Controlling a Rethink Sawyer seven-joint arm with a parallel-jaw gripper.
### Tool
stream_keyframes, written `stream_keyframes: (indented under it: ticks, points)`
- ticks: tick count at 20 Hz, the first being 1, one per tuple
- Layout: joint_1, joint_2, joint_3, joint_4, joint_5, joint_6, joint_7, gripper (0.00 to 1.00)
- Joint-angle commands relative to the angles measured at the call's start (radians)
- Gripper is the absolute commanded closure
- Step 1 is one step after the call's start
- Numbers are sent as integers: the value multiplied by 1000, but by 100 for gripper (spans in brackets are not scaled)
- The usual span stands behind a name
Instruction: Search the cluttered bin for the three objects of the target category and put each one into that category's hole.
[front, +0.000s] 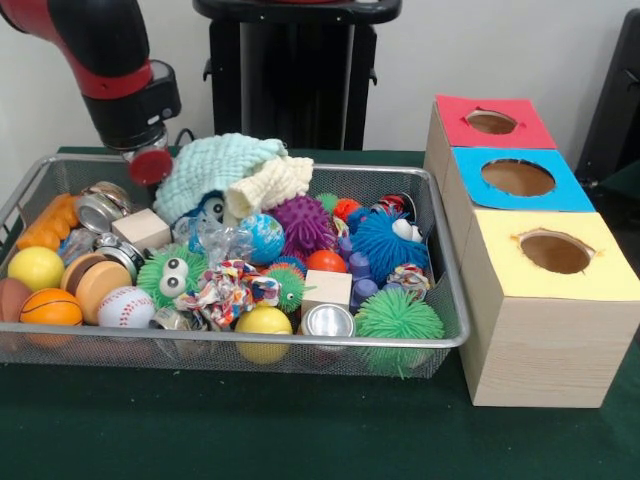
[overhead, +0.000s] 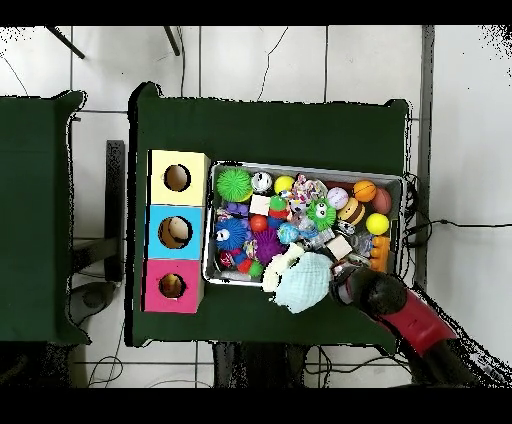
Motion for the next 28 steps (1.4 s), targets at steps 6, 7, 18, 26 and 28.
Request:
stream_keyframes:
  ticks: [6, 7, 18, 26, 28]
  points:
    - [95, 10, 93, 82, 43, -114, 164, 100]
    - [98, 0, 96, 95, 49, -114, 169, 100]
    - [63, -60, 128, 167, 84, -95, 146, 100]
    - [3, -87, 98, 129, 41, -35, 53, 100]
    - [-18, -74, 66, 73, 11, -10, 7, 100]
